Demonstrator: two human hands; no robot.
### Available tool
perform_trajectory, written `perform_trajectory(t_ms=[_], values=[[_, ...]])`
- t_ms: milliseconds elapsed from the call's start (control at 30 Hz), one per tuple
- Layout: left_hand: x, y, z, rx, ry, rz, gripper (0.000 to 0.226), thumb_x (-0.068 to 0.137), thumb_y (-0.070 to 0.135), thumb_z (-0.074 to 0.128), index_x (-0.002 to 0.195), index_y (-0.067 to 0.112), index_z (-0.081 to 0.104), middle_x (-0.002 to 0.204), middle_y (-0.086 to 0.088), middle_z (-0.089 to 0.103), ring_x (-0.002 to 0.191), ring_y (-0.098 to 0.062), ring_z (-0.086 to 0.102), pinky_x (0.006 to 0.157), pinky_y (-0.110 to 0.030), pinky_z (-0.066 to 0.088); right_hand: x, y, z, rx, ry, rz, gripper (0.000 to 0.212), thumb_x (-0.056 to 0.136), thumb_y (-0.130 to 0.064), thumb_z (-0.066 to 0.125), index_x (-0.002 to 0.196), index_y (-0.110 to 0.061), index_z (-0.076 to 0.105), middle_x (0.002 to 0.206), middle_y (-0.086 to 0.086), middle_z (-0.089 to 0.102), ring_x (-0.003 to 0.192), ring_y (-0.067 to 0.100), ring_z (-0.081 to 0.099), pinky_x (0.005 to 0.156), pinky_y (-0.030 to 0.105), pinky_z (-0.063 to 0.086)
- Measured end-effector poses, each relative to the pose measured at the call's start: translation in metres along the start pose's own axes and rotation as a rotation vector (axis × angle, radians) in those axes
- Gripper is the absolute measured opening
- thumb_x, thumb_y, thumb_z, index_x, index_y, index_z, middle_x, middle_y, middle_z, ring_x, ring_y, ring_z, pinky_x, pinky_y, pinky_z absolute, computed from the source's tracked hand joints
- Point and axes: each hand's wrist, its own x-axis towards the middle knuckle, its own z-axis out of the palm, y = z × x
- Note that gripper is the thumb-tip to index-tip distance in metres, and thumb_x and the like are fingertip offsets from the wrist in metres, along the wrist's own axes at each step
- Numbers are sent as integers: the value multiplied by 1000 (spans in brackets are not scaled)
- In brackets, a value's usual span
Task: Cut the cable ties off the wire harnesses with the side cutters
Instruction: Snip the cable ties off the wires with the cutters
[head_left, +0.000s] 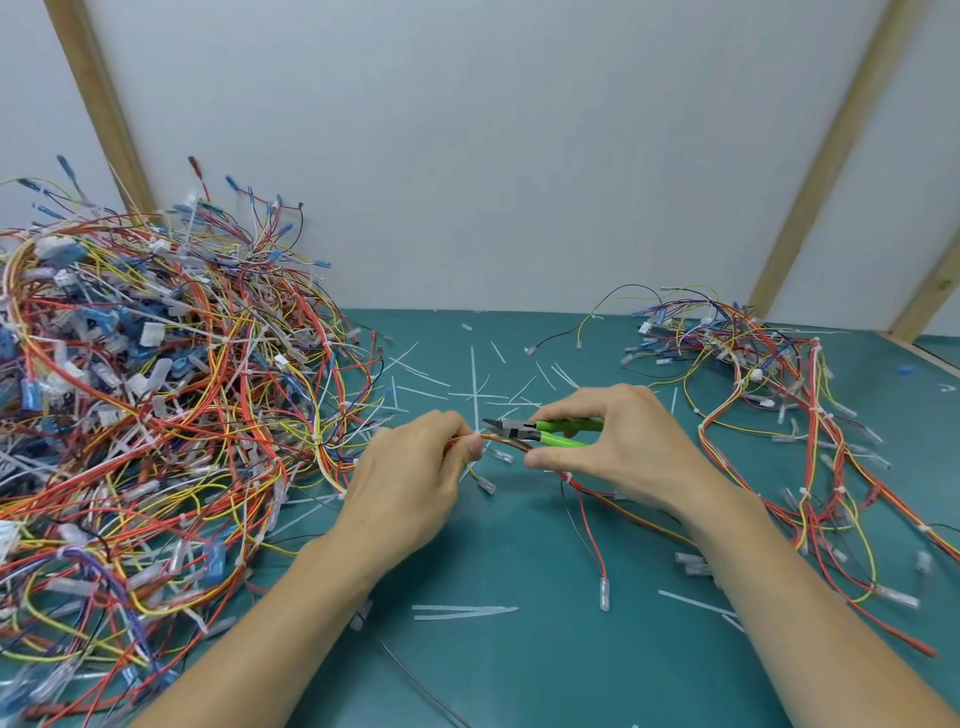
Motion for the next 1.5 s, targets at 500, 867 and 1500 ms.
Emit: perform_trajectory(t_ms=[500, 867, 1500], values=[[1, -7, 3, 2, -45, 58, 14, 96, 42, 63, 95, 33, 74, 73, 13, 51, 79, -17, 54, 69, -32, 28, 1, 4, 1, -40, -89, 4, 56, 55, -79, 68, 95, -42, 79, 89, -24, 75, 89, -1, 68, 88, 34, 55], [1, -6, 3, 43, -24, 78, 14, 97, 42, 61, 96, 34, 73, 75, 12, 48, 78, -20, 52, 70, -32, 27, 1, 3, 3, -81, -101, 17, 36, 62, -67, 79, 89, -43, 79, 82, -19, 74, 84, 3, 65, 80, 34, 55], [-2, -2, 2, 27, 18, 97, 13, 97, 39, 63, 93, 32, 74, 69, 16, 45, 69, -14, 40, 67, -32, 24, -1, 0, 4, -92, -139, 82, 19, 65, -53, 75, 77, -38, 69, 70, -26, 69, 69, 3, 62, 66, 30, 52]])
